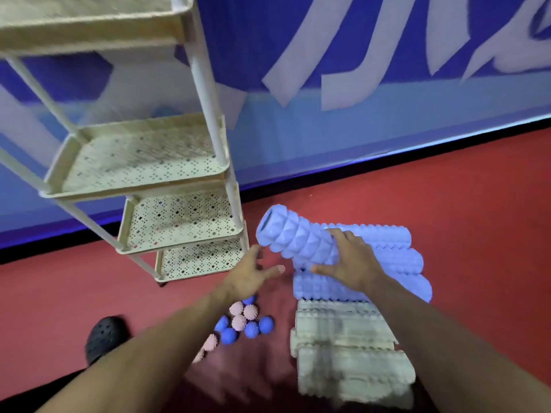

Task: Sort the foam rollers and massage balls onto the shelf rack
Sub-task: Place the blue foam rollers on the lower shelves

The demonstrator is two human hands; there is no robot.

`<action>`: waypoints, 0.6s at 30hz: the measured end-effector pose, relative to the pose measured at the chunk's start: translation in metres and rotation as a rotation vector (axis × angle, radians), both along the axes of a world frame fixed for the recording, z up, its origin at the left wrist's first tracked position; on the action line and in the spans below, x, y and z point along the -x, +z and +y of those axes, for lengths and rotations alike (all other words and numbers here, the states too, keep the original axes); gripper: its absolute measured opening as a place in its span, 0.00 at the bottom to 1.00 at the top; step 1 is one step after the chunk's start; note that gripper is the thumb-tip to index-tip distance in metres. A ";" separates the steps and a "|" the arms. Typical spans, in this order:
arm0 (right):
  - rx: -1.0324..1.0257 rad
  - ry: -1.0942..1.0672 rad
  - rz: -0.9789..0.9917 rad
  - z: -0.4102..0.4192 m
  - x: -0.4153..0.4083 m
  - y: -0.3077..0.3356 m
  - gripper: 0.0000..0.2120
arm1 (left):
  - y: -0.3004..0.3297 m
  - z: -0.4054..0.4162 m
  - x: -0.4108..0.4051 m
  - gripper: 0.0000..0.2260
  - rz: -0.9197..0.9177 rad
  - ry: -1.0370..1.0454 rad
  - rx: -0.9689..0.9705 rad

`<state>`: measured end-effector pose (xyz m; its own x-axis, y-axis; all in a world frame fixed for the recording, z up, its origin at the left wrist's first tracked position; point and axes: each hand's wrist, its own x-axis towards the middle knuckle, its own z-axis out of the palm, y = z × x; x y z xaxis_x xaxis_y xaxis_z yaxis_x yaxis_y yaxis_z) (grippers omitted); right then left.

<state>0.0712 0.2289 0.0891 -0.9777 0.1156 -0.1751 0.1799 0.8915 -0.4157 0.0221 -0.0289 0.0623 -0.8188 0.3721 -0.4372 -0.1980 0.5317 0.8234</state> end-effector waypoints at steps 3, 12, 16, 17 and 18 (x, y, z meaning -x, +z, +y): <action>0.215 -0.099 0.039 -0.040 -0.028 0.026 0.44 | 0.052 -0.022 -0.024 0.28 0.089 -0.008 -0.072; 0.965 -0.478 0.350 -0.165 -0.098 0.073 0.40 | 0.109 -0.114 -0.115 0.44 0.167 -0.034 0.043; 1.058 -0.611 0.324 -0.198 -0.108 0.083 0.45 | 0.110 -0.149 -0.130 0.58 0.246 -0.075 0.154; 1.094 -0.632 0.316 -0.202 -0.107 0.081 0.42 | 0.113 -0.155 -0.131 0.56 0.275 -0.100 0.183; 1.130 -0.651 0.314 -0.207 -0.106 0.080 0.40 | 0.114 -0.161 -0.131 0.53 0.307 -0.125 0.227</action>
